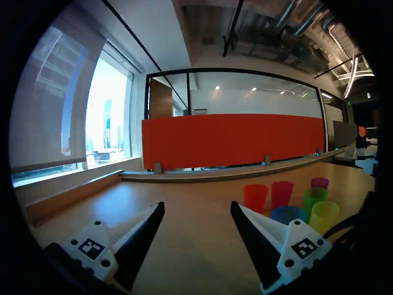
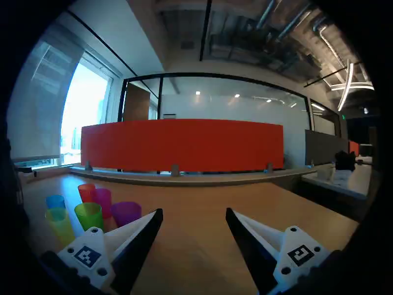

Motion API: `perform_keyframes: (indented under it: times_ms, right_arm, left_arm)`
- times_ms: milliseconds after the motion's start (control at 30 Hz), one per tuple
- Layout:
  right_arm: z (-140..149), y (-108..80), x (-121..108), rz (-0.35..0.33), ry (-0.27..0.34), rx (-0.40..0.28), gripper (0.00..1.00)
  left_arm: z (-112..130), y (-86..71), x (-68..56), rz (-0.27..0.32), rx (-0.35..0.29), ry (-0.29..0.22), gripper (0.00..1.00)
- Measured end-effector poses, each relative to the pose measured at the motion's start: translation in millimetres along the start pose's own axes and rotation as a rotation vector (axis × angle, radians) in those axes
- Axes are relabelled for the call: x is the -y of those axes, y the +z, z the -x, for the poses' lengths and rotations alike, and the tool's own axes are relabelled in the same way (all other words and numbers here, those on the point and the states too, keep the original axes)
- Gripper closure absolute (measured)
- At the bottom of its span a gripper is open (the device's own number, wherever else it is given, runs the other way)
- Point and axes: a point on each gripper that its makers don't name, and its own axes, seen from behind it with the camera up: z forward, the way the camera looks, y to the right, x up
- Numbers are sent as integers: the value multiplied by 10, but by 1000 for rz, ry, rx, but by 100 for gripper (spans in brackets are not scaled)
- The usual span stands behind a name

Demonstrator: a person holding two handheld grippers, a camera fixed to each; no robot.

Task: Pour water

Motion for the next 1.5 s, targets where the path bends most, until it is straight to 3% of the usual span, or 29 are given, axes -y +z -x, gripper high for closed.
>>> perform_keyframes:
  times_ms: [367, 700, 1067, 1500]
  right_arm:
    - [-247, -78, 148, -60, -14, 10, 1]
    - [-440, -10, 399, -165, -49, 66, 1]
    - [-692, -28, 808, -363, -122, 118, 1]
    - [-737, -178, 1278, -619, -240, 224, 1]
  left_arm:
    - [-202, -5, -164, 69, 26, -23, 0]
    - [-456, 10, -315, 165, 69, 5, 0]
    - [-689, -7, -588, 310, 122, 20, 0]
    - [-681, -149, -962, 528, 286, 31, 0]
